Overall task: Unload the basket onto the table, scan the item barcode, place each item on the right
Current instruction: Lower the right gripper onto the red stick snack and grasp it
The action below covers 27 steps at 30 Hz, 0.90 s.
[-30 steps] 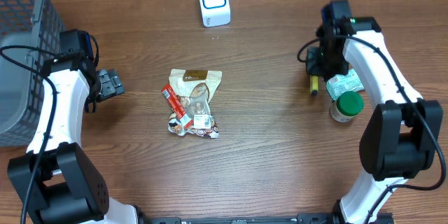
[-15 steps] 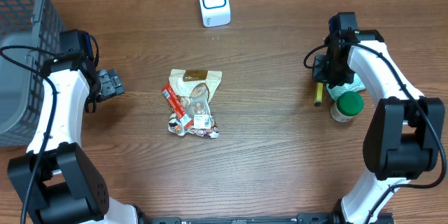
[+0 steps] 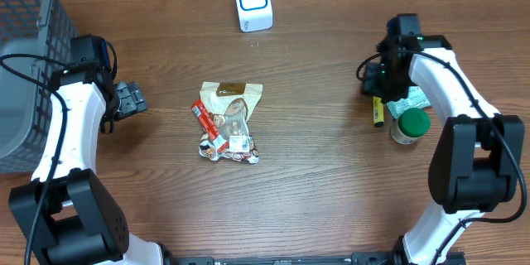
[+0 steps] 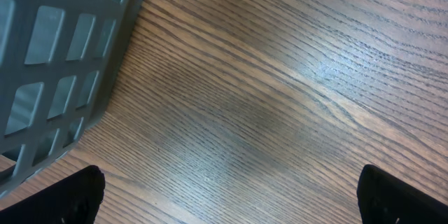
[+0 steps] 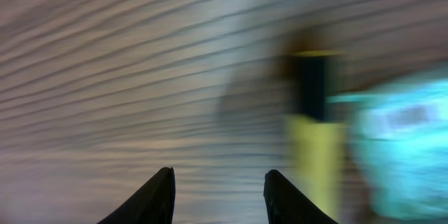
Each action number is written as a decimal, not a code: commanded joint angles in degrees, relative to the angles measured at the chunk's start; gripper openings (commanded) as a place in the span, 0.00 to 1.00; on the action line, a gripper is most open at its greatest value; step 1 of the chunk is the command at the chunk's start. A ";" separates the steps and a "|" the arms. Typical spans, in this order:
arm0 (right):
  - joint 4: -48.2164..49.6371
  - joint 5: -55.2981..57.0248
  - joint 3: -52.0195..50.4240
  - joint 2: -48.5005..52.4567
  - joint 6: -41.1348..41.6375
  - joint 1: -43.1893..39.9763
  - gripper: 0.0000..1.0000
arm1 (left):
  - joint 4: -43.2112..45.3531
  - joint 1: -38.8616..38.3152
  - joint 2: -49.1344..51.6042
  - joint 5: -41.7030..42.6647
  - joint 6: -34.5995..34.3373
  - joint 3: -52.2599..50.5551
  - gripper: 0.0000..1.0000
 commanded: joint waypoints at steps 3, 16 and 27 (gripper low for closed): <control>1.64 -16.61 -0.28 -0.48 0.39 7.02 0.43 | -0.07 -0.46 -1.16 -0.76 0.63 0.85 1.00; 16.28 -20.33 -0.28 -0.48 0.48 32.11 0.43 | -0.07 -0.50 -1.16 -0.76 0.66 0.83 1.00; 18.93 -8.59 -0.28 0.22 5.01 40.63 0.43 | -0.07 -0.50 -1.16 -0.79 0.66 0.85 1.00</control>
